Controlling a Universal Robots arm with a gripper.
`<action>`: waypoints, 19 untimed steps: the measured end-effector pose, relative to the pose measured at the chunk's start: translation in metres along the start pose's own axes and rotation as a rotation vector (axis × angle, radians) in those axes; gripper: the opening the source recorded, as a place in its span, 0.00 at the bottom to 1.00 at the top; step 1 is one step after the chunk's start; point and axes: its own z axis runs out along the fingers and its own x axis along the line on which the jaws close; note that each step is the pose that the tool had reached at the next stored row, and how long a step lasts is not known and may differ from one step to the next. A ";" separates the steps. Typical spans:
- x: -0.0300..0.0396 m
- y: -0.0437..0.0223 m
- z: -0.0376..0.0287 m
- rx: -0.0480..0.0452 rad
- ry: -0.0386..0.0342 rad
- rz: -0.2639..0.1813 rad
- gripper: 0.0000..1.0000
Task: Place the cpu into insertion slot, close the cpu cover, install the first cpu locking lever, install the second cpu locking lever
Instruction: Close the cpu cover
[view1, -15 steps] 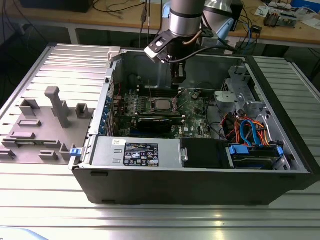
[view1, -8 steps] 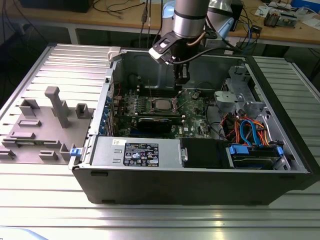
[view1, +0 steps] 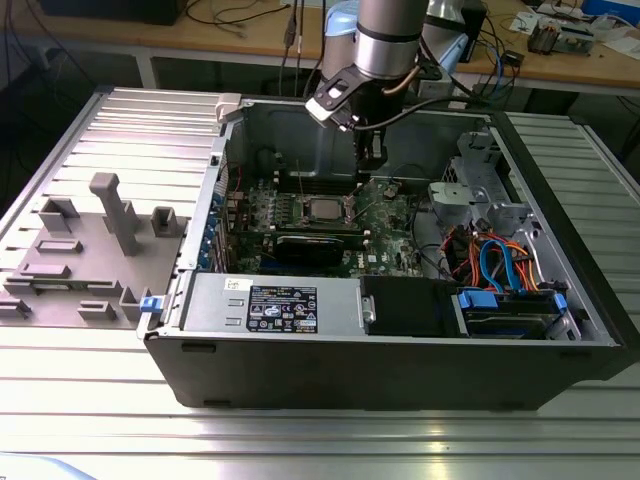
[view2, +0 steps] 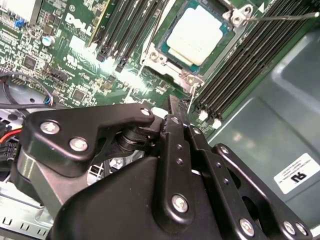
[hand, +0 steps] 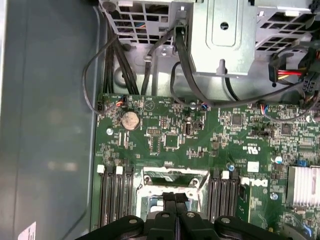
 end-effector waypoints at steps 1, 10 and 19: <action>-0.0001 0.0029 0.0006 -0.0002 0.0003 0.000 0.11; -0.0012 0.0231 0.0035 0.0000 0.0002 0.000 0.11; -0.0020 0.0408 0.0056 0.0000 0.0003 0.000 0.11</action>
